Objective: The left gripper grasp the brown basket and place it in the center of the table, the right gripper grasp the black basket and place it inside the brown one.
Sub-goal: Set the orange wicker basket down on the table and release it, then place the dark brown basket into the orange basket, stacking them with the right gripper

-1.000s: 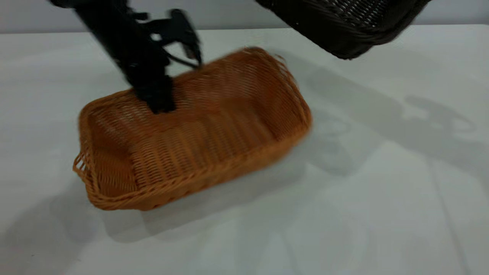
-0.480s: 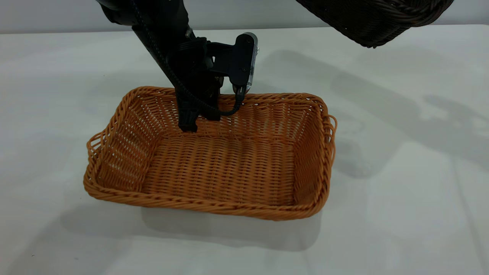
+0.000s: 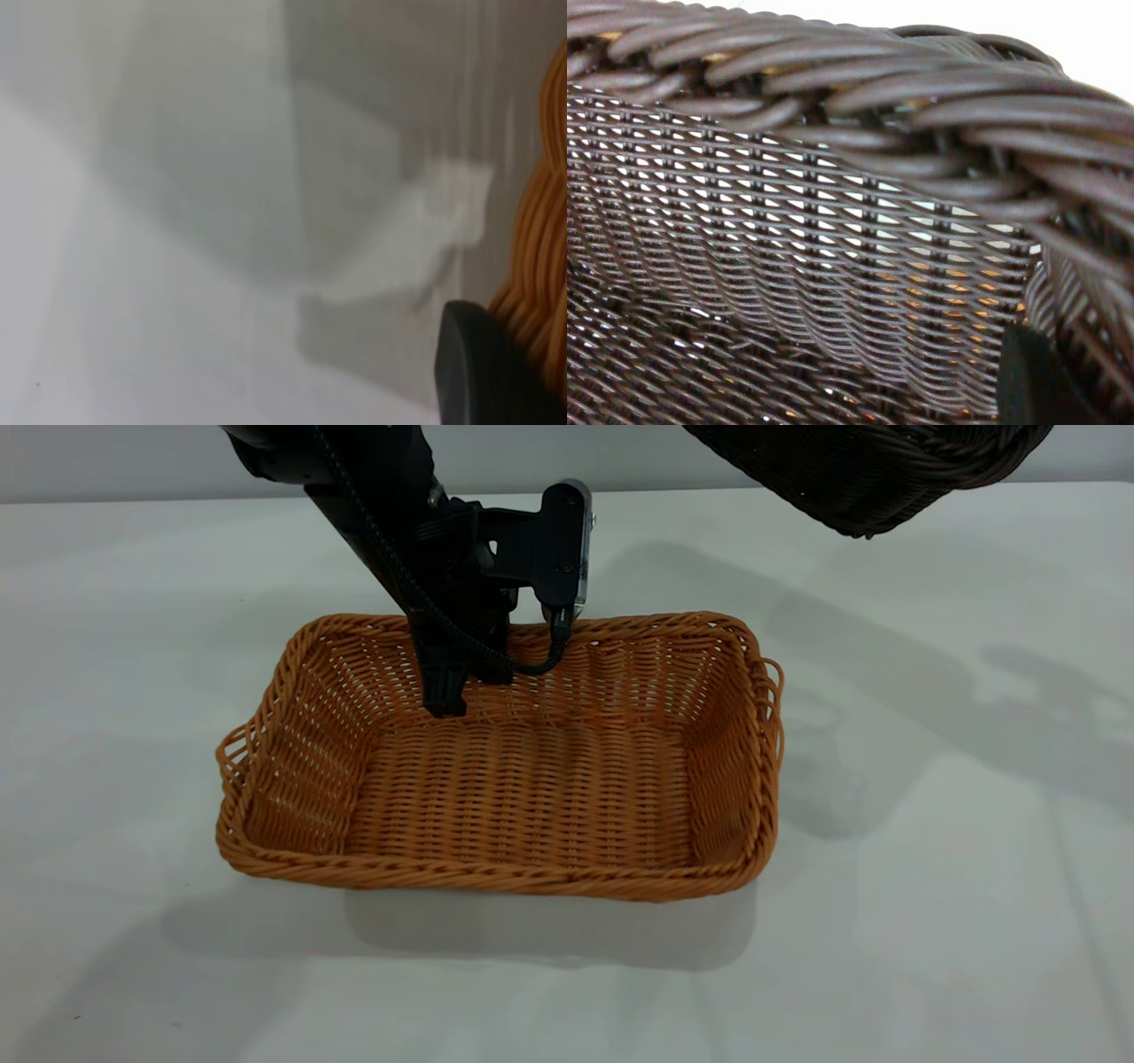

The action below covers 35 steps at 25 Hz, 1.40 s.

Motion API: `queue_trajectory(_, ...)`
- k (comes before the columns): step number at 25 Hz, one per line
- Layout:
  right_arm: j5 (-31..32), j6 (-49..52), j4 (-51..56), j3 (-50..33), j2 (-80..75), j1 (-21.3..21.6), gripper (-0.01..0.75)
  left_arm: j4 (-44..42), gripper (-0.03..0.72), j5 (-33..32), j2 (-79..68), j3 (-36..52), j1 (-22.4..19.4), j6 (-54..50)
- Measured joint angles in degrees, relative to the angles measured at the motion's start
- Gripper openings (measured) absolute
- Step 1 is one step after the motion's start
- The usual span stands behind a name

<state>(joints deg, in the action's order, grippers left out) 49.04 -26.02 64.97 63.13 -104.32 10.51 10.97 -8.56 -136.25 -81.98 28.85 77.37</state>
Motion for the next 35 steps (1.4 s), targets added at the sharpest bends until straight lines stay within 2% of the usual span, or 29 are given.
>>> queue_trajectory(4,0.0,0.0,0.0,0.0,0.0,0.0,0.080,0.0,0.079,-0.6,0.0,-0.3,0.0,-0.4)
queue_trajectory(7,0.0,0.0,0.0,0.0,0.0,0.0,0.081,0.0,0.111,-0.4,0.5,-0.3,0.0,-1.0)
queue_trajectory(10,0.1,0.0,0.1,0.0,0.0,0.0,0.081,-0.1,0.195,1.1,1.3,-0.3,0.0,-2.2)
queue_trajectory(14,0.1,-0.1,1.1,0.0,0.0,0.0,0.084,0.0,0.361,3.7,1.6,-0.5,0.0,-4.4)
queue_trajectory(17,0.1,-0.1,1.5,0.5,0.0,0.1,0.085,0.0,0.459,2.9,2.3,-0.5,0.0,-4.7)
queue_trajectory(19,0.3,-0.2,1.6,1.1,0.0,0.5,0.087,0.0,0.489,0.7,3.5,-0.5,0.0,-4.8)
queue_trajectory(22,0.5,-0.4,1.7,2.3,0.0,2.2,0.087,0.0,0.498,-6.3,7.2,-0.4,0.0,-4.8)
queue_trajectory(26,0.5,-0.6,1.9,3.5,0.0,5.5,0.089,0.0,0.487,-21.1,15.0,-0.4,0.0,-6.8)
queue_trajectory(29,0.5,-0.6,1.0,3.8,0.0,6.0,0.089,0.0,0.470,-31.6,22.4,-0.4,0.0,-9.0)
queue_trajectory(33,0.7,-0.4,-4.1,3.8,0.0,2.6,0.089,-0.2,0.461,-39.9,34.2,-0.4,0.0,-12.7)
queue_trajectory(35,0.7,0.2,-7.7,3.8,0.0,-1.6,0.090,-0.2,0.460,-41.5,40.5,-0.4,0.0,-14.3)
